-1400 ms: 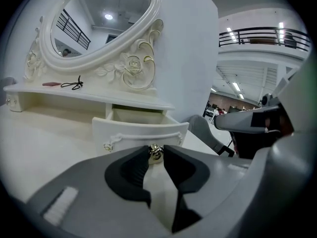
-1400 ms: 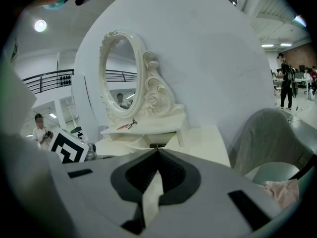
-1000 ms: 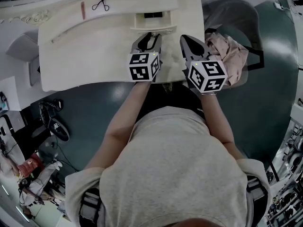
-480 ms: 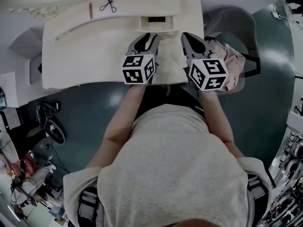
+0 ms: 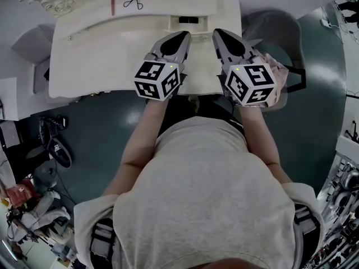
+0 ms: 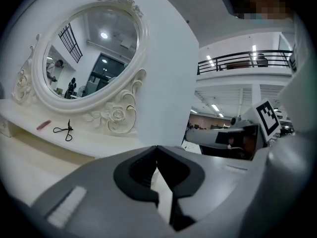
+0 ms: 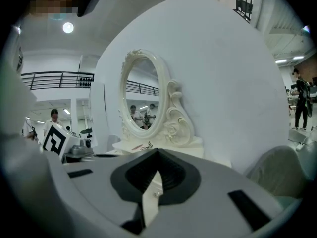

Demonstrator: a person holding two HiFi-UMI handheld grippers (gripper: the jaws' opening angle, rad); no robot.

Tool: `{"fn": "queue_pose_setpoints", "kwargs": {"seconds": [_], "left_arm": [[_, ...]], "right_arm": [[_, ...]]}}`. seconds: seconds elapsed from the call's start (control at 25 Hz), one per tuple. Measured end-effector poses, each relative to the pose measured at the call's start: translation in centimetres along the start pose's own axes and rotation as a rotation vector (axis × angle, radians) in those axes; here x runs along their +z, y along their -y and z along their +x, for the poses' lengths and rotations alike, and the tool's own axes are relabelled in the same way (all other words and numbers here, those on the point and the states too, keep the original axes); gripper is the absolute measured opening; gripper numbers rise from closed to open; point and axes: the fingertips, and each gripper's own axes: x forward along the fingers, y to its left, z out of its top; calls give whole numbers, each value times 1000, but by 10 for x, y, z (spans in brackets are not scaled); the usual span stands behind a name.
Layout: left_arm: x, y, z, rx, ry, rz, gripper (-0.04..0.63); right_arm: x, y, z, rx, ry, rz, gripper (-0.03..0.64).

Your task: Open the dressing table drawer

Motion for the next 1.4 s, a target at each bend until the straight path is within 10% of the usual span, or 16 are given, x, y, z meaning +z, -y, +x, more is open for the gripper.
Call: {"fn": "queue_pose_setpoints", "kwargs": {"seconds": [0.76,1.4], "left_arm": [[8,10,-14,-5,9,13,9],[-4,24,-7,-13,-21,-10,9]], "right_arm": [[-14,-42,-12,198,-154,-215,0],[-21,-23,-23,197,-219,-265,0]]}}
